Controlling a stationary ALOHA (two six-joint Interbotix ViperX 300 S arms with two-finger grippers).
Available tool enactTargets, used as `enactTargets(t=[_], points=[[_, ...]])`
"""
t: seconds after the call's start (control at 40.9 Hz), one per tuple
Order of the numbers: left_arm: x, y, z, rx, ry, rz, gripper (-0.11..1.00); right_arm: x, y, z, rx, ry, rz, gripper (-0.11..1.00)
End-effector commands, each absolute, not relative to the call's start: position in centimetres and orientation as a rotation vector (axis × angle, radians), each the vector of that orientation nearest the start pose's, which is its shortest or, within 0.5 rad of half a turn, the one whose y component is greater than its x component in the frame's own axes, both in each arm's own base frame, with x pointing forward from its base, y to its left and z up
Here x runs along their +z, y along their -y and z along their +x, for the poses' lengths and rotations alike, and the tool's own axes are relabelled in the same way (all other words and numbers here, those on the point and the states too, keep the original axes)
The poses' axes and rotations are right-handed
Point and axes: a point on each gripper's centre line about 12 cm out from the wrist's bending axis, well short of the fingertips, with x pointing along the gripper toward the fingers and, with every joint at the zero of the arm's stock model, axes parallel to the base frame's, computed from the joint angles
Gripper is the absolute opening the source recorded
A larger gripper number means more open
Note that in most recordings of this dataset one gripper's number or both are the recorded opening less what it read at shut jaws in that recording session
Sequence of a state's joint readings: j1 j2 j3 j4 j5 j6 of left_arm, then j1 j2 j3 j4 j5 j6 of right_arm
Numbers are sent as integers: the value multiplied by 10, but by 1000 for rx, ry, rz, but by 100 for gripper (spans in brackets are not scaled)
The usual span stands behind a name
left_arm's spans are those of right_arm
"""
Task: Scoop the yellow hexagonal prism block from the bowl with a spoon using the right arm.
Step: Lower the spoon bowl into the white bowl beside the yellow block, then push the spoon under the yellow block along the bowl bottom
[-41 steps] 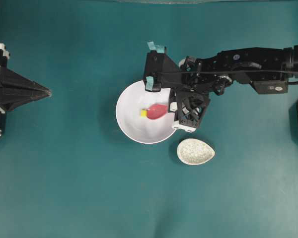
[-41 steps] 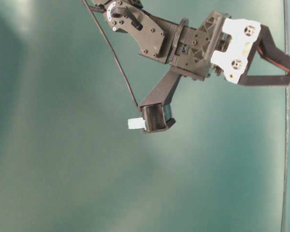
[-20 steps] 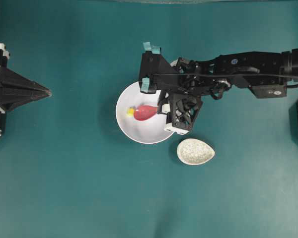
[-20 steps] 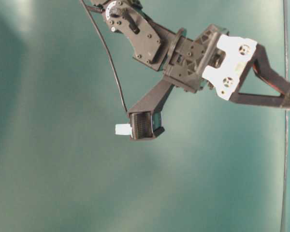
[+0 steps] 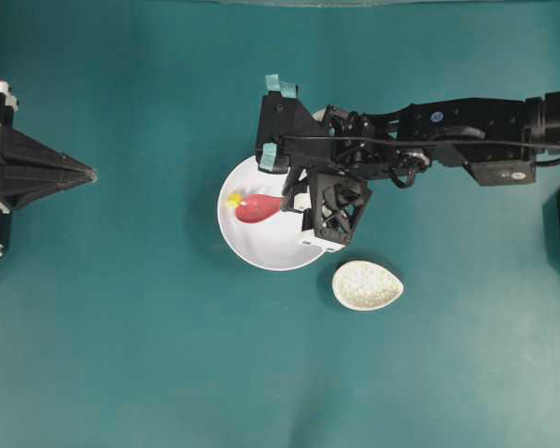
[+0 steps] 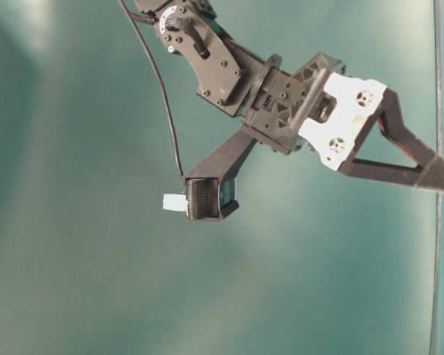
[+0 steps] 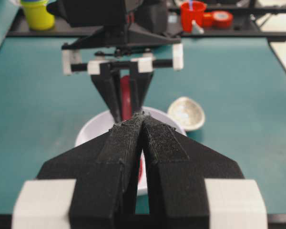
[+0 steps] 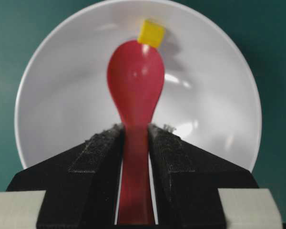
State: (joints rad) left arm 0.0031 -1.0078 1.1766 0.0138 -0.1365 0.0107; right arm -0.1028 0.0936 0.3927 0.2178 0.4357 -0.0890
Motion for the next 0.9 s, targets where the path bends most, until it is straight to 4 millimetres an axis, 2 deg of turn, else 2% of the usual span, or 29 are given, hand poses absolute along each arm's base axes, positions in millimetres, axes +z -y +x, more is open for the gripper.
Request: enactTargets(t=[0.0,0.88], points=[[296,0,194,1,2,27,-1,201,32,429,-56,-864,184,23],[297,-1,193,2,6,27,-1,198,32,424,-58,-885,173,23]])
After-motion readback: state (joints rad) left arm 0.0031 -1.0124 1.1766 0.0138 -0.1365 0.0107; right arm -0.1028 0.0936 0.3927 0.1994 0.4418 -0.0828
